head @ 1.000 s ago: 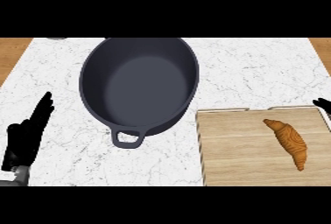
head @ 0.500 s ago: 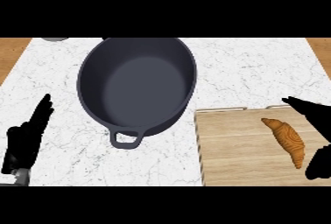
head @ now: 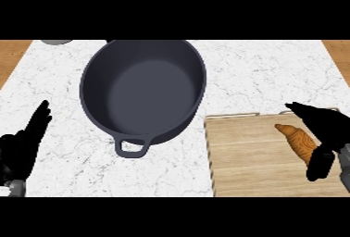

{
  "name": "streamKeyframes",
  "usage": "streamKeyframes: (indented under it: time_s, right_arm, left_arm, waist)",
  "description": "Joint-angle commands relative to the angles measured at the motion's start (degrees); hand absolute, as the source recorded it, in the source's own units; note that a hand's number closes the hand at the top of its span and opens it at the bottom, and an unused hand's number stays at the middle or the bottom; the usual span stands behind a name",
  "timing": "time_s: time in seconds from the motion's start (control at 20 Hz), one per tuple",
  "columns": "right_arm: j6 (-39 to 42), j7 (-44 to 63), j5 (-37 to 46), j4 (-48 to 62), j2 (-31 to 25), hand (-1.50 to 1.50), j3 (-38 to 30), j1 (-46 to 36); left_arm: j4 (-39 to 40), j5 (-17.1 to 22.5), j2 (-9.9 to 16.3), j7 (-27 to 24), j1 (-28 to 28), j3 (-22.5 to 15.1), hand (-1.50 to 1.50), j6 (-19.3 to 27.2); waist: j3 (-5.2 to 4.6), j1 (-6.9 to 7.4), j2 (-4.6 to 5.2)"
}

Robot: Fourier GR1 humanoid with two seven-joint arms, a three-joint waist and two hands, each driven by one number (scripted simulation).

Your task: Pick the croissant from the tray and place it in the pot

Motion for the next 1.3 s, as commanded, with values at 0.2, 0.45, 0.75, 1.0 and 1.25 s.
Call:
streamKeyframes:
  time_s: [0.2, 0.45, 0.75, 1.0, 1.25]
  right_arm:
    - [1.3, 0.0, 8.1, 3.5, 7.4, -1.50, 0.5, 0.5]
    - [0.0, -5.2, 13.2, 8.7, 8.6, -1.50, -2.3, 0.3]
    - [-1.8, -7.8, 19.1, 11.9, 12.0, -1.50, -2.3, 1.0]
    - [2.6, -13.6, 18.9, 15.1, 9.8, -1.50, -6.4, -0.6]
    - [-1.8, -21.6, 22.7, 20.5, 9.4, 1.50, -4.5, -4.5]
  left_arm:
    - [0.9, -2.3, -1.6, 1.3, -1.7, 3.1, 0.00, -2.5]
    - [-1.2, -5.4, -4.9, -1.4, 1.4, 2.8, 0.00, -2.6]
    - [-1.5, -6.2, -5.9, 0.1, 1.1, 4.9, 0.00, -5.0]
    - [-0.4, -7.6, -6.7, 0.5, -0.2, 6.1, 0.00, -5.9]
    - [-2.3, -5.8, -4.9, 1.8, -0.3, 8.4, 0.00, -8.5]
  waist:
    - [0.01, -0.25, -0.02]
    - [0.01, -0.15, -0.04]
    - [0.01, -0.19, -0.05]
    - [0.01, -0.23, -0.04]
    - [0.02, 0.18, 0.02]
